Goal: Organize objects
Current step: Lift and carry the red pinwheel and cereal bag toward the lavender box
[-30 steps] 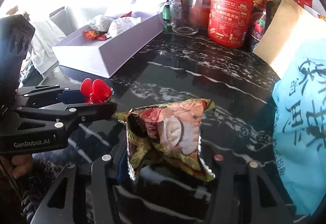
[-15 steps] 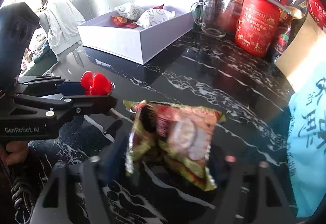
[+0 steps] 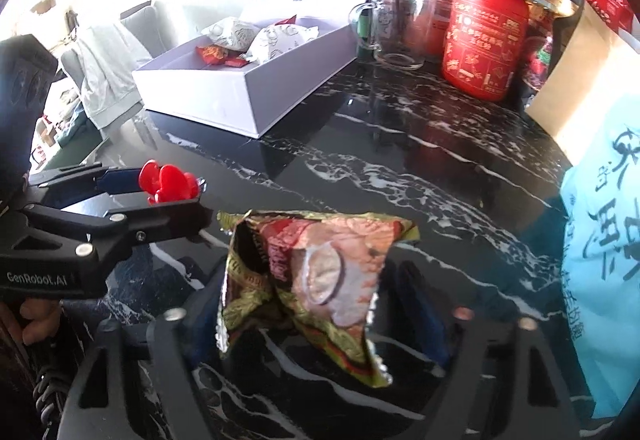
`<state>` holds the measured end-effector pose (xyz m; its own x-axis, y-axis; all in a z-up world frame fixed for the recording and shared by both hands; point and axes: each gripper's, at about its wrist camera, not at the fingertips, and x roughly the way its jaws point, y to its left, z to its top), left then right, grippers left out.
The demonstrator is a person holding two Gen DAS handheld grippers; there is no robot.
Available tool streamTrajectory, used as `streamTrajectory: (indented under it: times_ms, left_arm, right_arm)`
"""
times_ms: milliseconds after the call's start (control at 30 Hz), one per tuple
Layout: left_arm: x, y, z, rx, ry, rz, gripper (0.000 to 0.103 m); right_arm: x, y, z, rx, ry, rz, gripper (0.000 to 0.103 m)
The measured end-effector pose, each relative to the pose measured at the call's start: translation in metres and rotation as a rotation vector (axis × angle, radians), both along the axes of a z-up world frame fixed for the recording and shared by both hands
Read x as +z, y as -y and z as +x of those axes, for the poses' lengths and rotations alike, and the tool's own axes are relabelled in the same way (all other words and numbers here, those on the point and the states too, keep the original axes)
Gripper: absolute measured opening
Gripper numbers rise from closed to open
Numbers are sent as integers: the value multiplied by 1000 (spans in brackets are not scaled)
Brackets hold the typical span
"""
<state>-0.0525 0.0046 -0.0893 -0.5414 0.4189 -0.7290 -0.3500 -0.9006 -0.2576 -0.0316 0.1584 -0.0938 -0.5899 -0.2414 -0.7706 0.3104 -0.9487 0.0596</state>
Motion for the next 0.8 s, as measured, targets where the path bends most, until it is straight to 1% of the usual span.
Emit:
streamTrajectory:
  times_ms: [133,267,333,500,633,733,800]
  left_arm:
    - [1,1,1,-1,8,-4,41]
    - [3,5,0,5,49,1,40]
    - [6,11,0,13,56,10,40]
    - [27,22,4,40,28,-6,40]
    - [46,32,6,60,6,-18,40]
    - [58,38,2,88,5,-43,40]
    - [64,45,-2,105,13,-45,40]
  right_arm:
    - [1,2,0,12,-5,-2,52]
    - [5,4,1,20,-3,-18,51]
    - [9,6,2,24,-11,-21,51]
    - [28,19,3,58,-47,-1,51]
    - [45,31,2,95,-68,-12,51]
    - [56,40,-3,110,-70,2,51]
    - [64,46,-6,121,-79,17,51]
